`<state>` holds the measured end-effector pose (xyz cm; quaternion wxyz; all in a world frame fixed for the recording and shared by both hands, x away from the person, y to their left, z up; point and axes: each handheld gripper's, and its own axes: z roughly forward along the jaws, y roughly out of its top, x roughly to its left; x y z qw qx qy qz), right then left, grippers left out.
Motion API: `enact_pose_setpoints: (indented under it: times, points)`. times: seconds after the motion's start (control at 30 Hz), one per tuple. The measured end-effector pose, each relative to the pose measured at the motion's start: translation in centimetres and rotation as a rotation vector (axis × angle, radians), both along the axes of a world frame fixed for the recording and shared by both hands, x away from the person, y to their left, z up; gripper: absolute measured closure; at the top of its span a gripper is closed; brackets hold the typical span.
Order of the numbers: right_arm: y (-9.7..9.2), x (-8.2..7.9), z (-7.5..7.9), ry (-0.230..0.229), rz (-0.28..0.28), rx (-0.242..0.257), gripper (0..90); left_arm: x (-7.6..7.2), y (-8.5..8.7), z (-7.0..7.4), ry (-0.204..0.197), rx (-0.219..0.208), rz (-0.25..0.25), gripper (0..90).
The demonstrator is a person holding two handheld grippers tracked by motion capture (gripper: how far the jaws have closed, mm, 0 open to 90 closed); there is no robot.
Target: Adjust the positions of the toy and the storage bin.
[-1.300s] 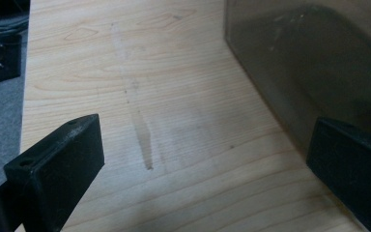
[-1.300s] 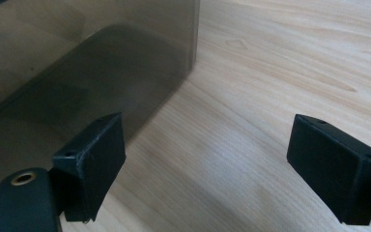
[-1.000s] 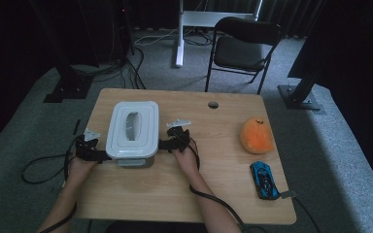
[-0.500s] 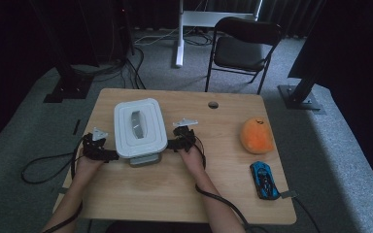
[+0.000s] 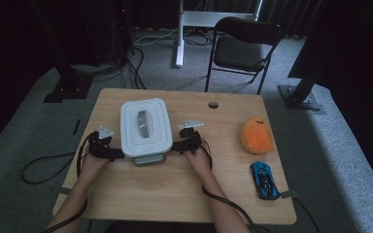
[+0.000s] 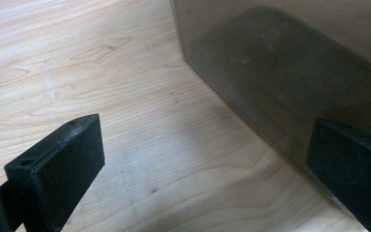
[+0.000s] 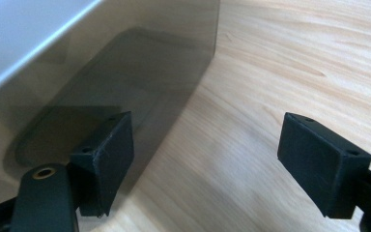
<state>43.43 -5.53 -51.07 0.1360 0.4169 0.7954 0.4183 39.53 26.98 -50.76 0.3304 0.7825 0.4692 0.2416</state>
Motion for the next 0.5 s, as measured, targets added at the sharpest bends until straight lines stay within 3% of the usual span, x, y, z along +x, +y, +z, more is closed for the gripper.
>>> enact_pose_setpoints:
  times: [0.3, 0.5]
  points:
    - [-1.8, -1.1, 0.1, -0.008, 0.002, -0.046, 19.7, 0.3, -1.8, 0.1, 0.004, 0.004, -0.039, 0.5]
    - [-3.5, -1.6, 0.0, -0.007, -0.015, -0.035, 19.7, 0.5, -3.3, 0.1, 0.005, 0.005, -0.068, 0.5]
